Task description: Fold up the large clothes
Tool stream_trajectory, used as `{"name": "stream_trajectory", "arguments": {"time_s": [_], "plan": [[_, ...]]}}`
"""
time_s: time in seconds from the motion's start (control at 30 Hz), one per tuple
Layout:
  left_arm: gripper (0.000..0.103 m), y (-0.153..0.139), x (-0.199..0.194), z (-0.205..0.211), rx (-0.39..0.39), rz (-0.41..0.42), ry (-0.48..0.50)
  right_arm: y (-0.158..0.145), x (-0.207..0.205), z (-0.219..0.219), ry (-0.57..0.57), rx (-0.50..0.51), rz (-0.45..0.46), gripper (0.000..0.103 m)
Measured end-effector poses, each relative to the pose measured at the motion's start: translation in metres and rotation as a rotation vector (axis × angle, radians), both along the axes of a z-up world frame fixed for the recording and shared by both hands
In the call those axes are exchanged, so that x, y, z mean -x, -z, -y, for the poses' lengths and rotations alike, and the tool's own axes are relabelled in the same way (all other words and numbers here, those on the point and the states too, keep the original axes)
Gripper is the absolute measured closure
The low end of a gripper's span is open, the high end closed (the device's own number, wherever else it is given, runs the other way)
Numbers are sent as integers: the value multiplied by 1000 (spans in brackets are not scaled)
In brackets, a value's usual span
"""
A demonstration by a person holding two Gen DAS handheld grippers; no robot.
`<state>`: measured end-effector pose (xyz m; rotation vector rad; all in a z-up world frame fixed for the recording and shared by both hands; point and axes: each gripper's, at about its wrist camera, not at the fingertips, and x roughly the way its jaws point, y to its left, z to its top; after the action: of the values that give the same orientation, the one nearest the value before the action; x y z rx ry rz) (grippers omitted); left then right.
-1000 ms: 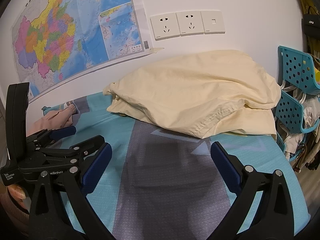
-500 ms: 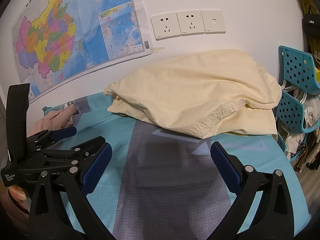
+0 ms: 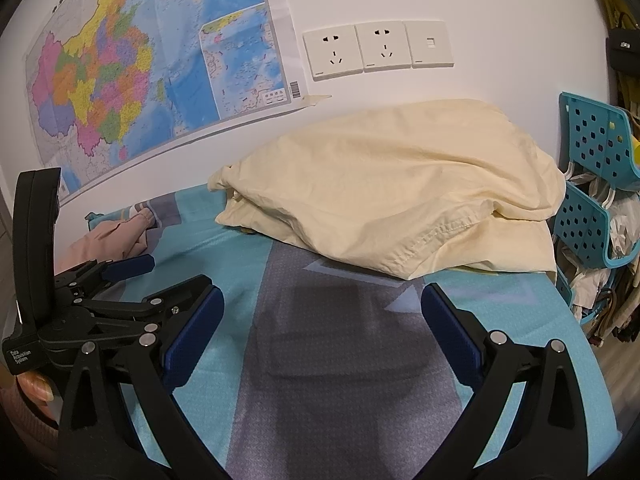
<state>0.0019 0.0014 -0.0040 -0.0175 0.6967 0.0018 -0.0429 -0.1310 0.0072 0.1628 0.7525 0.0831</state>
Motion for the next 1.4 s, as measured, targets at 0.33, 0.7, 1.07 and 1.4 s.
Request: {"name": "stream_trajectory", "arguments": {"time_s": [0.33,0.7,1.07,1.4], "plan": [[7,1,-2,0,5,-6,-6,1,-2,0,-3,-1,-3,6],[7,3,-4,-3,7,-12,-11,3,-5,-1,-7,7,-9,6],[7,4,-7,-5,11,-22,-17,5,-10,-1,-15,6,-13,6],[7,5,-10,-9,18,-32,-25,4,-17,-3,-25,14,-14,6]]}}
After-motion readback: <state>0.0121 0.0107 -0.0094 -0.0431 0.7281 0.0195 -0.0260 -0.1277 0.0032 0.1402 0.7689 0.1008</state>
